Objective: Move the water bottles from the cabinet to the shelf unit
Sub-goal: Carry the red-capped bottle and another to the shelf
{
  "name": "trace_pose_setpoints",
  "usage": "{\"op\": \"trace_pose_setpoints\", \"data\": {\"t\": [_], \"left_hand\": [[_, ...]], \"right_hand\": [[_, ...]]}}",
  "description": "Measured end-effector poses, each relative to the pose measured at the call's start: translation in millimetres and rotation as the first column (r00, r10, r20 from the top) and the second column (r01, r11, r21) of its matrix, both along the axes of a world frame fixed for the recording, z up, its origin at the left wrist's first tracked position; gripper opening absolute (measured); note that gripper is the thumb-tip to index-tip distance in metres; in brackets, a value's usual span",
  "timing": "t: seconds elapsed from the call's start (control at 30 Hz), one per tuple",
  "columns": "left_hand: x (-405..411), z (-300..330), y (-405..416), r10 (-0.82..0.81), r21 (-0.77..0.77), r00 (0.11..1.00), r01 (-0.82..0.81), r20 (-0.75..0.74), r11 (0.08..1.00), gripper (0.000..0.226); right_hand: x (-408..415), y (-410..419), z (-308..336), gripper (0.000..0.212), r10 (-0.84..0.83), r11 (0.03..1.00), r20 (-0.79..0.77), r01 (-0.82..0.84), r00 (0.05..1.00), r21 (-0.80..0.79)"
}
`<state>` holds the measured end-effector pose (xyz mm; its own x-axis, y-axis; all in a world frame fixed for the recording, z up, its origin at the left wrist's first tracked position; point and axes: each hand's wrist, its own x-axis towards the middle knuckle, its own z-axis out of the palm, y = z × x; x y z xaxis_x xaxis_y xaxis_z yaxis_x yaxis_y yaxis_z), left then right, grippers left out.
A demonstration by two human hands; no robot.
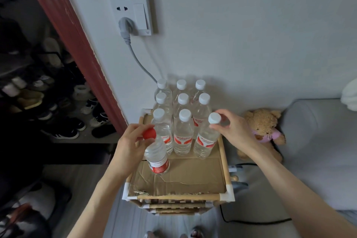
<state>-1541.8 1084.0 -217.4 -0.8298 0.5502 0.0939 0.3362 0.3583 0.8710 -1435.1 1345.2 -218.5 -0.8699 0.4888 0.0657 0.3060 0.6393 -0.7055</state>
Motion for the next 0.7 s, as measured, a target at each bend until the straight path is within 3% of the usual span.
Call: {"op": "trace_pose_setpoints", "data": {"t": [0.17, 0.23, 0.37, 0.7], "left_hand": [[3, -1, -3, -0.049, 0.043, 0.997, 0.047, 0.051, 0.998, 0.042], [5, -5, 0, -0.041, 0.042, 0.995, 0.037, 0.094, 0.998, 0.037], [10, -10, 8, 0.043, 0.014, 0.998, -0.043, 0.039, 0.999, 0.035], [12, -13, 10, -0.016, -0.008, 1.0, 0.016, -0.013, 1.0, 0.04]], "right_hand": [[0, -2, -5, 0.037, 0.02, 0.999, -0.03, -0.021, 0.999, -0.033], [3, -2, -10, 0.044, 0.021, 0.996, -0.048, -0.025, 0.999, -0.081], [6, -8, -18, 0.065, -0.007, 0.988, -0.006, 0.006, 1.0, -0.154], [-1, -16, -38, 0.063, -0.021, 0.972, 0.051, 0.033, 0.998, -0.232]]}}
